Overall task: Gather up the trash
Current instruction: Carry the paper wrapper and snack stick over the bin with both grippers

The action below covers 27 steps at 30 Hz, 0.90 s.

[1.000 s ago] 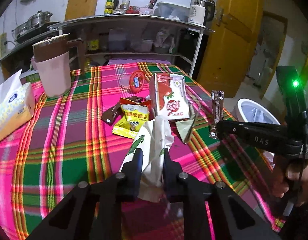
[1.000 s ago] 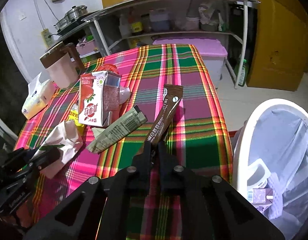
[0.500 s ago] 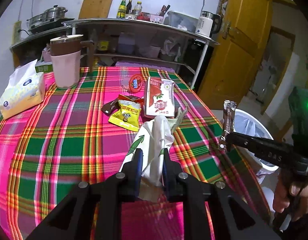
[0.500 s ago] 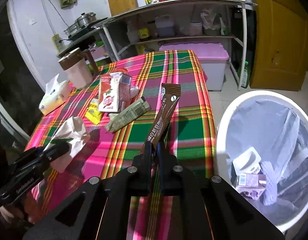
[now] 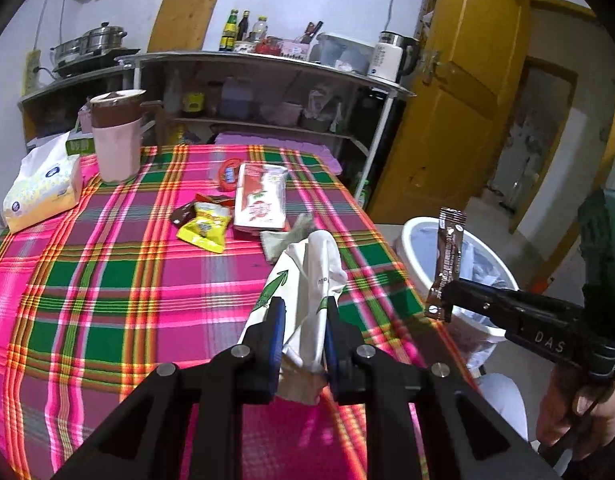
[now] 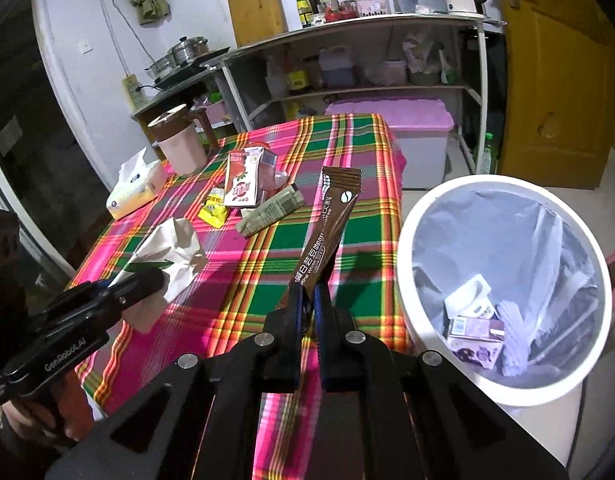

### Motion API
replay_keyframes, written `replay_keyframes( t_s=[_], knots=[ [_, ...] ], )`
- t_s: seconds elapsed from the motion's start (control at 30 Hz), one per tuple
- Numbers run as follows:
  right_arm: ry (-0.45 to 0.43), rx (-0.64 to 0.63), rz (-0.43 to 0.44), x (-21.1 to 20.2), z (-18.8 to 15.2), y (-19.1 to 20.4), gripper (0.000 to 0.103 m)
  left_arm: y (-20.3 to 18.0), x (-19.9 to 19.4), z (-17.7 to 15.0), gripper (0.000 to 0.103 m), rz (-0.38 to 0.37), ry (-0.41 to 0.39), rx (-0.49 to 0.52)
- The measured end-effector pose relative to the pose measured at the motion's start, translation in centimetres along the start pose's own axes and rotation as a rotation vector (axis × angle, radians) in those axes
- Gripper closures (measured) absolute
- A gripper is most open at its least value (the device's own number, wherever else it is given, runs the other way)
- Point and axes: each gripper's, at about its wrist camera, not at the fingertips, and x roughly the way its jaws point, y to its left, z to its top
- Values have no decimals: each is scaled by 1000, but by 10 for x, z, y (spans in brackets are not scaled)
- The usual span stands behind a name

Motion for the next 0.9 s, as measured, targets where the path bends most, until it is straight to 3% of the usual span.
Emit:
replay_keyframes(
  t_s=[0.4, 0.9],
  knots=[
    [-42, 35, -28, -29, -8, -20, 97, -35, -6, 2, 84, -38, -11, 40],
    [-81, 125, -116, -56, -13, -75, 97, -87, 26, 20, 84, -122, 6, 123]
  ],
)
